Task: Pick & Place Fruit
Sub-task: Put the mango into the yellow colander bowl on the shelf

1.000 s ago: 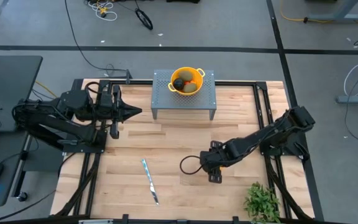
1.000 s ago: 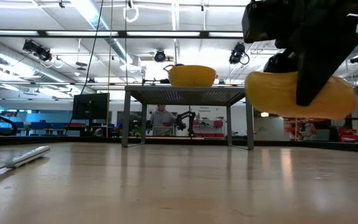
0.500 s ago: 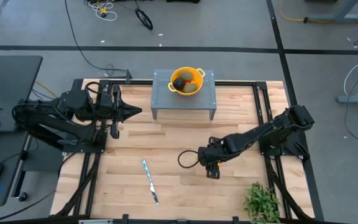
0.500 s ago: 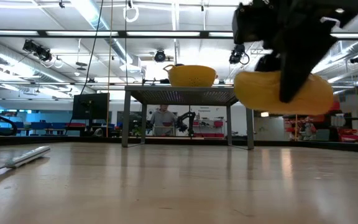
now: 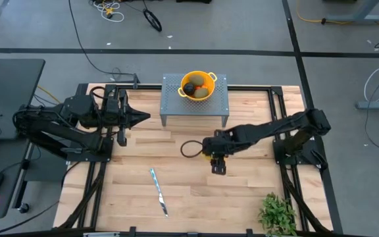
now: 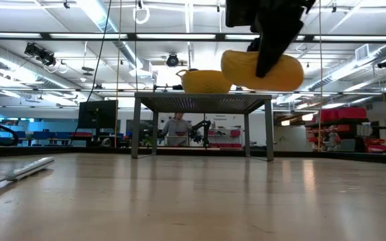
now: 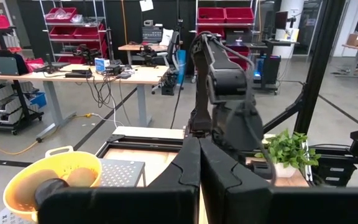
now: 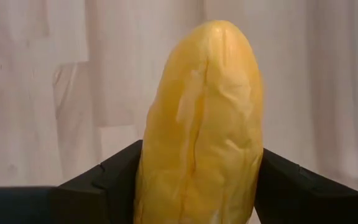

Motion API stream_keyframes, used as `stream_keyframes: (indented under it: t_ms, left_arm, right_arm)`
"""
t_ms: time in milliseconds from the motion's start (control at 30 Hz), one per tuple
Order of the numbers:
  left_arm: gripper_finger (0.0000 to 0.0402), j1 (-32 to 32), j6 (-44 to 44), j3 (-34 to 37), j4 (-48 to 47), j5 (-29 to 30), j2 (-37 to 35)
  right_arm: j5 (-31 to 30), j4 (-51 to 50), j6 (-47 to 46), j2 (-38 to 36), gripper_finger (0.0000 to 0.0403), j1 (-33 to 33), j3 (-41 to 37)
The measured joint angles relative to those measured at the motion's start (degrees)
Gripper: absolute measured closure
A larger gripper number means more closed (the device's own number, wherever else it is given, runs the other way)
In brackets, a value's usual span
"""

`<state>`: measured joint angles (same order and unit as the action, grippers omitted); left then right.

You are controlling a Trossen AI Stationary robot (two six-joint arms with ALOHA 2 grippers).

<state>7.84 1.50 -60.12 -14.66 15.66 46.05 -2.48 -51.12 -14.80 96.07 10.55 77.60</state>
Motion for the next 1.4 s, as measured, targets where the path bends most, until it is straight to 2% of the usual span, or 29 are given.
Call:
stream_keyframes:
  t_ms: [267, 533, 1100, 1400]
  left_arm:
    - [0.0401, 0.0, 0.2, 0.0, 0.0, 0.2, 0.0]
    - [0.0400, 0.0, 0.1, 0.0, 0.1, 1.3, 0.0]
    - [0.0401, 0.0, -0.3, 0.0, 0.5, 1.2, 0.0]
    - [0.0401, 0.0, -0.4, 0.0, 0.4, 1.2, 0.0]
  right_arm:
    - [0.0, -0.2, 3.3, 0.0, 0.0149, -2.1, 2.1]
    - [-0.6, -4.5, 4.1, -1.4, 0.0149, -3.7, 5.4]
    - [-9.4, -6.5, 4.5, -19.4, 0.0149, -10.8, 6.6]
    - [-9.5, -6.5, 3.2, -24.5, 0.0149, -12.8, 6.6]
